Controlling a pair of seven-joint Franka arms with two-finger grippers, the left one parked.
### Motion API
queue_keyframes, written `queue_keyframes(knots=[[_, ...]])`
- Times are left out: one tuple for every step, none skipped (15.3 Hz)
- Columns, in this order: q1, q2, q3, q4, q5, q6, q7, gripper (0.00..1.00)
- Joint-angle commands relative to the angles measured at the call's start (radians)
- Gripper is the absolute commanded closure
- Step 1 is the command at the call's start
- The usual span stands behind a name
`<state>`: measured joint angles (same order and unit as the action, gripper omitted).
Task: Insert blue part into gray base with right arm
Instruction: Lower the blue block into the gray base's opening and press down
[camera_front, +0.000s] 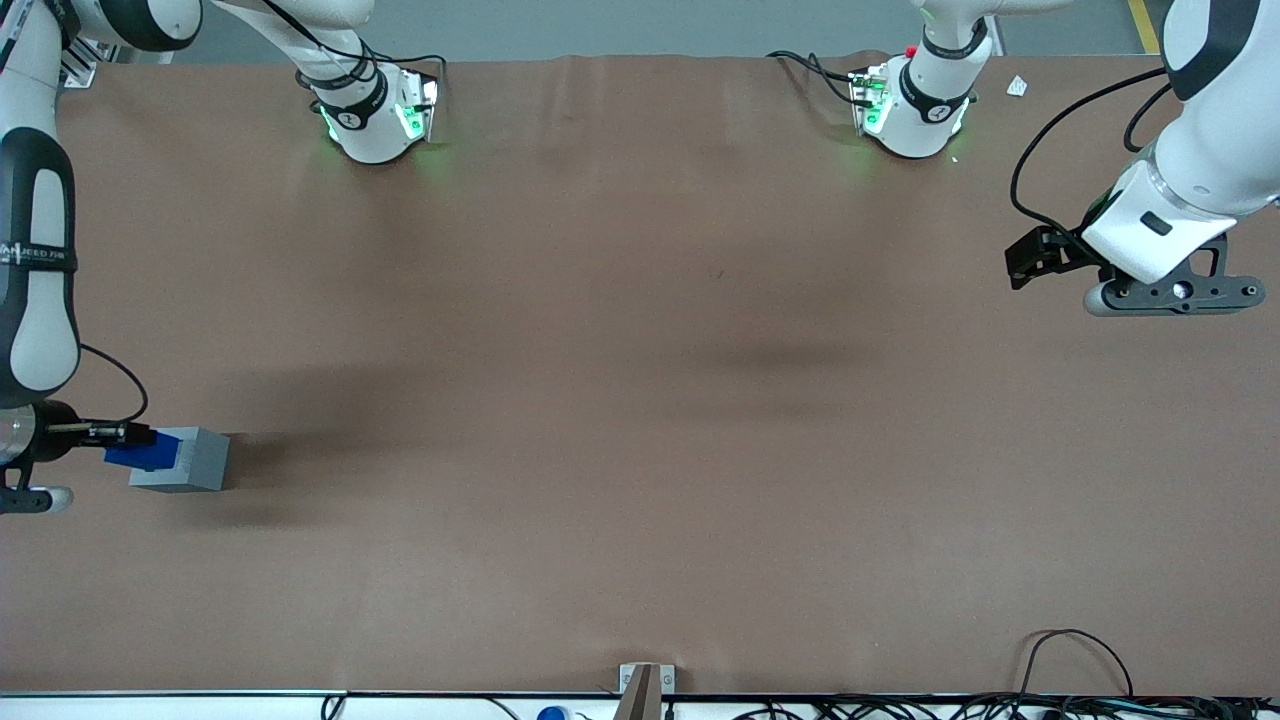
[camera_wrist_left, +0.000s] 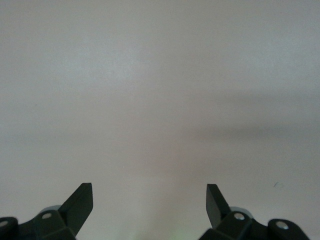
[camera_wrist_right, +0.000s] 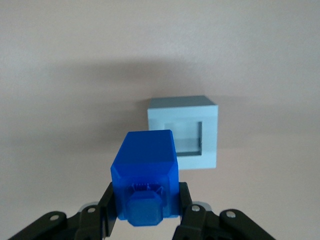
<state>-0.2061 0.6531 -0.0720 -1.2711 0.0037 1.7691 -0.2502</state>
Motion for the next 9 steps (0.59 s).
queue_keyframes(knots=[[-0.029,0.039,0.015,0.065,-0.01,-0.03,-0.012,0.96],[-0.03,0.042,0.015,0.065,-0.01,-0.03,-0.012,0.96],[-0.03,0.043,0.015,0.064,-0.01,-0.03,-0.012,0.96],[-0.032,0.051,0.015,0.064,-0.01,-0.028,-0.012,0.96],[-0.035,0.056,0.015,0.064,-0.01,-0.026,-0.014,0.96],[-0.039,0.06,0.015,0.064,-0.01,-0.023,-0.014,0.96],[-0.042,0.063,0.015,0.064,-0.01,-0.022,-0.014,0.96],[-0.05,0.066,0.015,0.062,-0.01,-0.019,-0.015,0.96],[-0.053,0.072,0.015,0.062,-0.01,-0.02,-0.015,0.96]])
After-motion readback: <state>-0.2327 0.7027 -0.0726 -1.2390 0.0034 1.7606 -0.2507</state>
